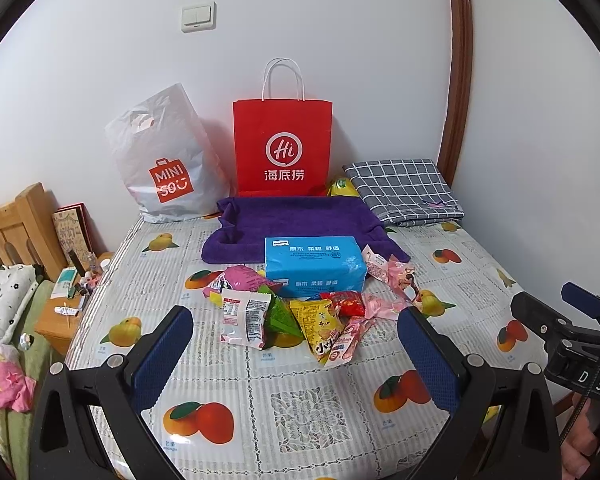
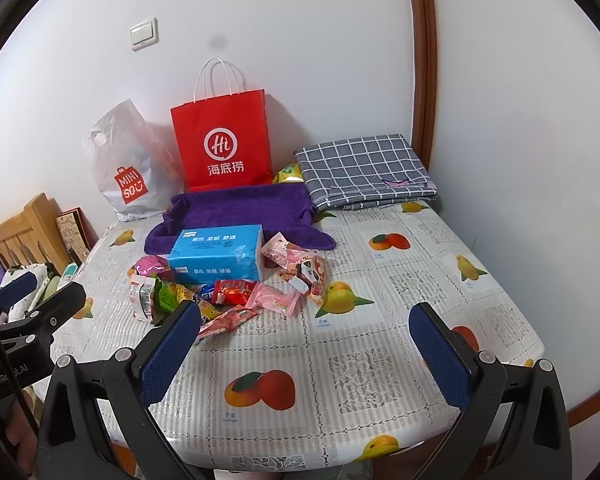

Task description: Organize snacks

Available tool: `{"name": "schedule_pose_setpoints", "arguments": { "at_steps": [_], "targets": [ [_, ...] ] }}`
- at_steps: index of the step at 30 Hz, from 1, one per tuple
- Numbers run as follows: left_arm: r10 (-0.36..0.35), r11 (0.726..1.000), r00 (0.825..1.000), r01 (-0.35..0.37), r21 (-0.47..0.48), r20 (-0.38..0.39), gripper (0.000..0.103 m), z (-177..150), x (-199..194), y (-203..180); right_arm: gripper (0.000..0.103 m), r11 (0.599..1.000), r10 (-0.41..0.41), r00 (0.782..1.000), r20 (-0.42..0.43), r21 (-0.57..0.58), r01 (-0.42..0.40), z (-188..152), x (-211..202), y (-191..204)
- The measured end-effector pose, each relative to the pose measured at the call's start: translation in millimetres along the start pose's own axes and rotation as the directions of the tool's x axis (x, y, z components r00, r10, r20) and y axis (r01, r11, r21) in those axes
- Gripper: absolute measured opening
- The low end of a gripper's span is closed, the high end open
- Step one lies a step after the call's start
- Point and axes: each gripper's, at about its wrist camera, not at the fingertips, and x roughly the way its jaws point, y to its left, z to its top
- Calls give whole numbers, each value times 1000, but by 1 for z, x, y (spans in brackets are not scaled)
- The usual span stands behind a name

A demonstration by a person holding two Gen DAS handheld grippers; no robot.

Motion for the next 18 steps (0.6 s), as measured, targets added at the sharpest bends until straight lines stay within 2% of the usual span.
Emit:
{"name": "schedule_pose_setpoints", "arguments": {
  "at_steps": [18],
  "targets": [
    [4, 1000, 1000, -4, -5, -1, 103, 1, 0, 2, 103, 1000, 5, 1000, 8, -2, -5, -1, -1, 2]
  ]
}}
